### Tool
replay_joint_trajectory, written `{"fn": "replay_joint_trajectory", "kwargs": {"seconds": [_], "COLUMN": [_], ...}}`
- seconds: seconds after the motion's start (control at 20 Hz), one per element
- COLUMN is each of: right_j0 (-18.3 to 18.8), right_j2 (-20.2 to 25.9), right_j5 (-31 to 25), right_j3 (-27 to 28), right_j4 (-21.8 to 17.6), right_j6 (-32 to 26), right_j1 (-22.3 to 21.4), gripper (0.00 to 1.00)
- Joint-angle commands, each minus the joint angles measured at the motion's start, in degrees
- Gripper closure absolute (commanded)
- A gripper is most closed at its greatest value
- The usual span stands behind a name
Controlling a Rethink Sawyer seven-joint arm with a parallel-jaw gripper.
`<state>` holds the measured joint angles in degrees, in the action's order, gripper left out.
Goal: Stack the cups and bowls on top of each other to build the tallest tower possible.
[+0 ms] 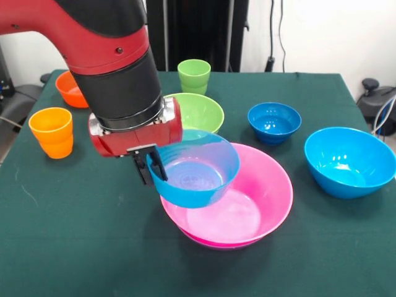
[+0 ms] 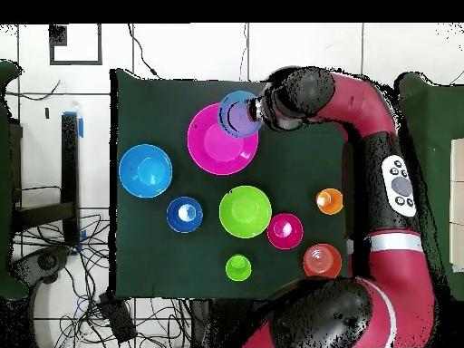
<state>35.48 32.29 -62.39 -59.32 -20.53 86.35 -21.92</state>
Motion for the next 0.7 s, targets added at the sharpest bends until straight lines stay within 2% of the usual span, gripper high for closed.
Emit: {"fn": "replay_joint_trajectory", "kwargs": {"seconds": [0.05, 0.7], "right_j0": [0.1, -0.5], "right_j2": [-0.9, -1.4], "right_j5": [7.7, 14.5], "right_j3": [-11.8, -17.5], "right_j4": [-4.2, -3.4], "right_j6": [-6.4, -0.8], "right_j1": [-0.8, -0.6], "gripper": [1.00, 1.00]}}
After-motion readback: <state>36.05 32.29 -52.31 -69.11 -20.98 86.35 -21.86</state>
